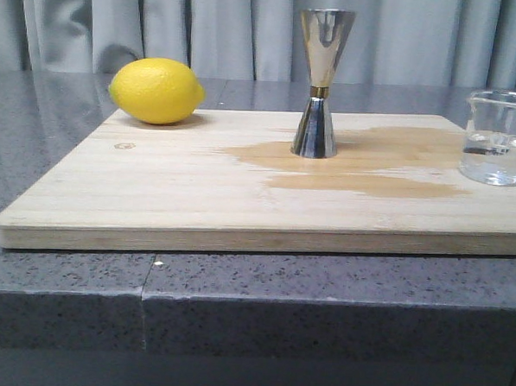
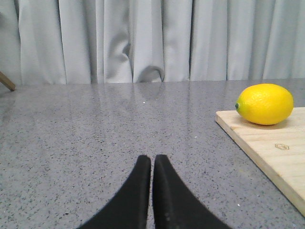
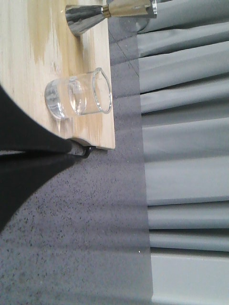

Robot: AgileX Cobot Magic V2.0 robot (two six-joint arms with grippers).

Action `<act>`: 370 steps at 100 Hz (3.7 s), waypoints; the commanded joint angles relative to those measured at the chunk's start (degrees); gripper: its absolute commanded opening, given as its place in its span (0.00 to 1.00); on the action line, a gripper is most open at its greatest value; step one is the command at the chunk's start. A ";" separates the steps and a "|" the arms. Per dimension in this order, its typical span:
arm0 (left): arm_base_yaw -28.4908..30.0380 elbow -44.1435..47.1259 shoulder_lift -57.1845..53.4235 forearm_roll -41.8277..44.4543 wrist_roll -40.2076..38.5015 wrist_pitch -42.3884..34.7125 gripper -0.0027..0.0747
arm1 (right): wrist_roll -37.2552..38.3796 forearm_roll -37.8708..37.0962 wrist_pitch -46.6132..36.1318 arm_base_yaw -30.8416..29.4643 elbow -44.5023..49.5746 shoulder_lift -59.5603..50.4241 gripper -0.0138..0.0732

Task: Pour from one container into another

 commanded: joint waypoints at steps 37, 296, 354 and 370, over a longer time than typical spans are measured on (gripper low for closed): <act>0.10 -18.84 6.78 -0.50 0.50 12.76 0.01 | 0.08 -0.37 12.37 -0.22 -18.62 4.00 0.07; 0.53 -49.96 51.54 -18.43 17.48 46.29 0.83 | 0.07 -0.70 37.81 -0.12 -42.61 36.98 0.85; -2.88 -49.96 70.10 -81.87 86.84 53.79 0.83 | -0.14 -0.09 37.26 -0.12 -42.61 37.23 0.85; -7.93 -49.96 77.03 -89.85 99.77 53.79 0.83 | -0.14 -0.09 36.39 -0.12 -42.61 37.23 0.85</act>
